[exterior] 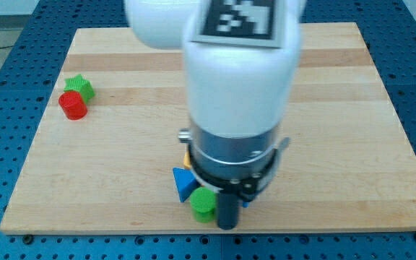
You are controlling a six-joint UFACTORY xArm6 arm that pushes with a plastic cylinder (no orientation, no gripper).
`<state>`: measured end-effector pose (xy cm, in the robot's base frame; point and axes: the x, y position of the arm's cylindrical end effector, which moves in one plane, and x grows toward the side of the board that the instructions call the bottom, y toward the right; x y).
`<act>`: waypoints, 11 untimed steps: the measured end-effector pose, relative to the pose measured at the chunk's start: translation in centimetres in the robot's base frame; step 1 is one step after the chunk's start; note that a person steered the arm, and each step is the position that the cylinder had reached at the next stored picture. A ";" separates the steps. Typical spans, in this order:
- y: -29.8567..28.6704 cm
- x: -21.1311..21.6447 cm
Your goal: Slide the blue triangle to the right side of the red circle
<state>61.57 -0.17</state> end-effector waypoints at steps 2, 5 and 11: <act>-2.5 -3.3; -9.3 -5.6; -6.7 -15.3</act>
<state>46.31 -6.92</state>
